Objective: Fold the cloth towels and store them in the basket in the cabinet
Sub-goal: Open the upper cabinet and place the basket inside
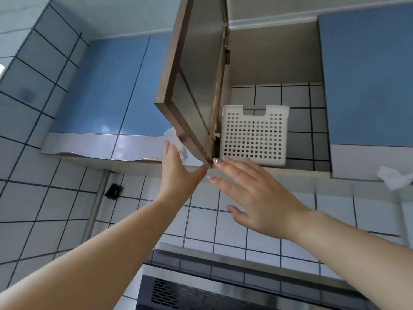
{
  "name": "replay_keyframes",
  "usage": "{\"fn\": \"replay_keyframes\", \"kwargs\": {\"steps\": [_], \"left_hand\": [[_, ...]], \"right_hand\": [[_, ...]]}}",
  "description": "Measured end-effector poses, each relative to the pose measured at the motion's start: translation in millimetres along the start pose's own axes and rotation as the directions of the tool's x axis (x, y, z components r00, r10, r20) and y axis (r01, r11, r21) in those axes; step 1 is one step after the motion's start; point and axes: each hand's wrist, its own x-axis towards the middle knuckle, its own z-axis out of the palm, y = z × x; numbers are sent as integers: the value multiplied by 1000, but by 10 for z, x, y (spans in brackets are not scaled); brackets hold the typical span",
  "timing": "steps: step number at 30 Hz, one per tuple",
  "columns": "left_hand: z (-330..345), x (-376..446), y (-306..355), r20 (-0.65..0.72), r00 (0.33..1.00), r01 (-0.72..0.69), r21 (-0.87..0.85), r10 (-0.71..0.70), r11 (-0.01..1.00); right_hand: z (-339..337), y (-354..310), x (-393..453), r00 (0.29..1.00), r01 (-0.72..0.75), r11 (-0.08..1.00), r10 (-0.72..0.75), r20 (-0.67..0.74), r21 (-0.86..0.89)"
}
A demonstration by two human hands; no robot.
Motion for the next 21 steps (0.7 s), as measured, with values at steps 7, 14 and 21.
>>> {"fn": "replay_keyframes", "kwargs": {"steps": [7,14,21], "left_hand": [[408,-14,-90,279,952,-208,289,125,934],[833,-142,276,273,930,-312,235,246,920],[1506,-234,326,422,871,-464,536,253,705]], "right_hand": [[-305,-369,-27,999,21,991,-16,-44,129],[-398,-17,-298,978,-171,983,178,110,-62],[-235,488,-602,777,-401,880,474,414,-254]]}}
